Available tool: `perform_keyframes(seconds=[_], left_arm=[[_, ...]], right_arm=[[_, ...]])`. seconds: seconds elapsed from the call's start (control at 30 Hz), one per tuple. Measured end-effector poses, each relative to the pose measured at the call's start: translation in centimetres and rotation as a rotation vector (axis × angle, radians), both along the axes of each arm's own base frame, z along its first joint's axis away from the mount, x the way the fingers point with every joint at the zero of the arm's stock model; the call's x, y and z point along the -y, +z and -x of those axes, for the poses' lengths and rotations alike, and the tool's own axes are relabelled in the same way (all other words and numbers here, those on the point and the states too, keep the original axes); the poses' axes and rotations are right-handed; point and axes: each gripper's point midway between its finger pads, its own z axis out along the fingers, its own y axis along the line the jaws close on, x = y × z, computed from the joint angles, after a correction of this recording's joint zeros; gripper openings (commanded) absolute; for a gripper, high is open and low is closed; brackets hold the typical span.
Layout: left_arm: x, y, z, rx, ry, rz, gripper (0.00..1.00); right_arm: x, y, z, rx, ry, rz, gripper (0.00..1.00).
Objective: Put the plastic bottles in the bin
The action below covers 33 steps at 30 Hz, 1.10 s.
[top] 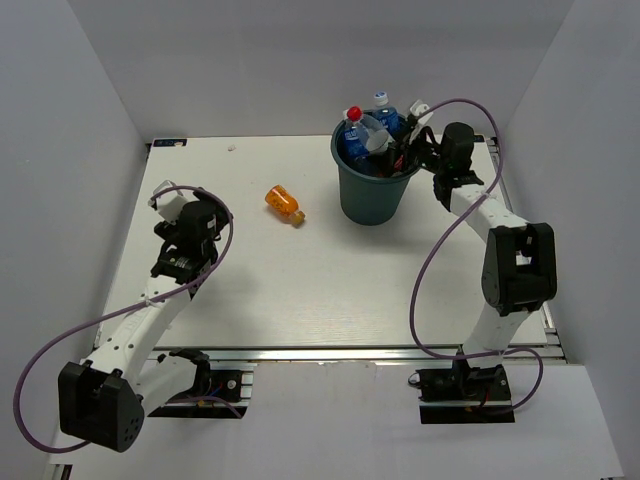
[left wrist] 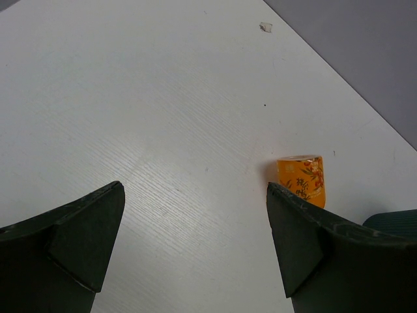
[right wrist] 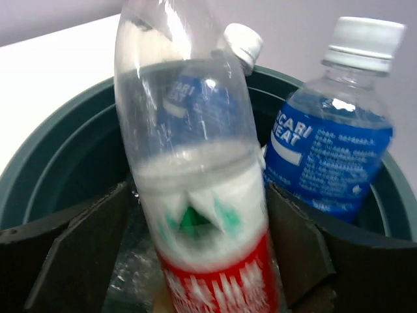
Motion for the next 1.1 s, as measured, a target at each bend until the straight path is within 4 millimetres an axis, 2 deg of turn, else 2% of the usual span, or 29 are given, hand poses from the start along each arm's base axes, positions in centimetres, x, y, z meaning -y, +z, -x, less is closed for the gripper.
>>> perform_keyframes(seconds=[0.2,0.3,0.4,0.6,0.7,0.8,0.9,1.0,1.1], left_arm=[[0.3,0.2,-0.3,0.01,-0.02,0.006,0.98],[0.8,-0.1,-0.7,0.004,-0.042,0.009,0.98],[1.5,-1.3,-1.3,-0.035,-0.074,0.008,0.98],[3.3,-3.3,-3.2,-0.108,-0.146,0.017,0.98],[4.2,-3.9,-3.9,-0.127,-0.184,0.024,0.98],[5.2,-4.4,-4.6,-0.133,-0.236,0.034,0.98],[6.6,-4.5,-6.0,-0.131,-0.293,0.053,0.98],[8.6,-4.4,-8.6,-0.12,-0.352,0.085,0.98],[10.7,-5.2,-11.4,-0.118,-0.412,0.122,0.98]], right_arm=[[-0.3,0.0,0.2,0.004,0.004,-0.004,0.89],[0.2,0.8,0.0,0.005,-0.041,-0.014,0.89],[1.3,3.1,-0.1,0.022,-0.126,-0.037,0.89],[3.9,9.9,0.0,0.124,-0.301,-0.11,0.86],[4.9,11.8,-0.2,0.143,-0.365,-0.139,0.87],[5.4,11.4,-0.2,0.118,-0.4,-0.136,0.89],[6.1,9.7,0.3,0.068,-0.437,-0.126,0.89],[7.6,7.7,2.5,-0.012,-0.515,-0.13,0.89],[9.9,7.9,5.5,-0.034,-0.624,-0.163,0.89]])
